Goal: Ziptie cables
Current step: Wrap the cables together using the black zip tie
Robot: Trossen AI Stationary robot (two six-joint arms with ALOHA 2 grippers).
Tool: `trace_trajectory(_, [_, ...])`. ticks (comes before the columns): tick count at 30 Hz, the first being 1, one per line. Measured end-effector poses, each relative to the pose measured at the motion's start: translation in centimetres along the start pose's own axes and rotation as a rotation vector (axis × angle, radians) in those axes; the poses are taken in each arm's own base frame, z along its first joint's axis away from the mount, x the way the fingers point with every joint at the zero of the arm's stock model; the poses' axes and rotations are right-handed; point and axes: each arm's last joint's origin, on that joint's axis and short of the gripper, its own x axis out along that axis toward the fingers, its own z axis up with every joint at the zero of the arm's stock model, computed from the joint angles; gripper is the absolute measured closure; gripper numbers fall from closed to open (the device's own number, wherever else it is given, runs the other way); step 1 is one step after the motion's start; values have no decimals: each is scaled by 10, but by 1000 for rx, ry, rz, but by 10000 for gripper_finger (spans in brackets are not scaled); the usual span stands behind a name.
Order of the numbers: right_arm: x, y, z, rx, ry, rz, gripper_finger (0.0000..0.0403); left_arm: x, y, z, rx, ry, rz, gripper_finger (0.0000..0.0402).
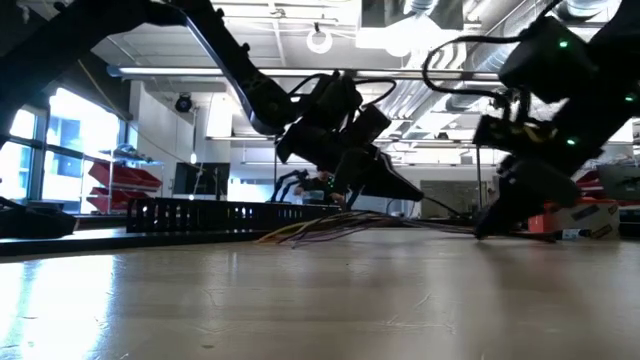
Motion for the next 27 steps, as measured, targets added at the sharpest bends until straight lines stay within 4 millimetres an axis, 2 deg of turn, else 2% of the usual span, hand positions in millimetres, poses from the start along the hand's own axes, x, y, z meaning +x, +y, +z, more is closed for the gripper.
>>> trace_trajectory(4, [-9,8,-13,62,74,-13,402,0,0,-2,3,14,-1,401])
trace_trajectory(8, [-22,6,-21,99,149,-34,402,-1,0,-2,5,18,1,401])
trace_trajectory(12, [-44,-7,-20,49,318,-57,401,1,-2,-1,9,17,-3,401])
trace_trajectory(15, [-58,-24,-18,54,433,-104,380,2,-5,0,12,16,-9,401])
trace_trajectory(18, [-60,-28,-7,128,352,-46,331,4,-7,2,15,13,-14,401])
trace_trajectory(21, [-56,-28,9,128,175,-49,272,5,-9,4,22,6,-18,401])
trace_trajectory(24, [-50,-23,30,41,-33,-52,223,6,-11,5,25,2,-21,401])
trace_trajectory(27, [-37,-18,41,-82,-115,-52,199,7,-11,6,31,-7,-21,401])
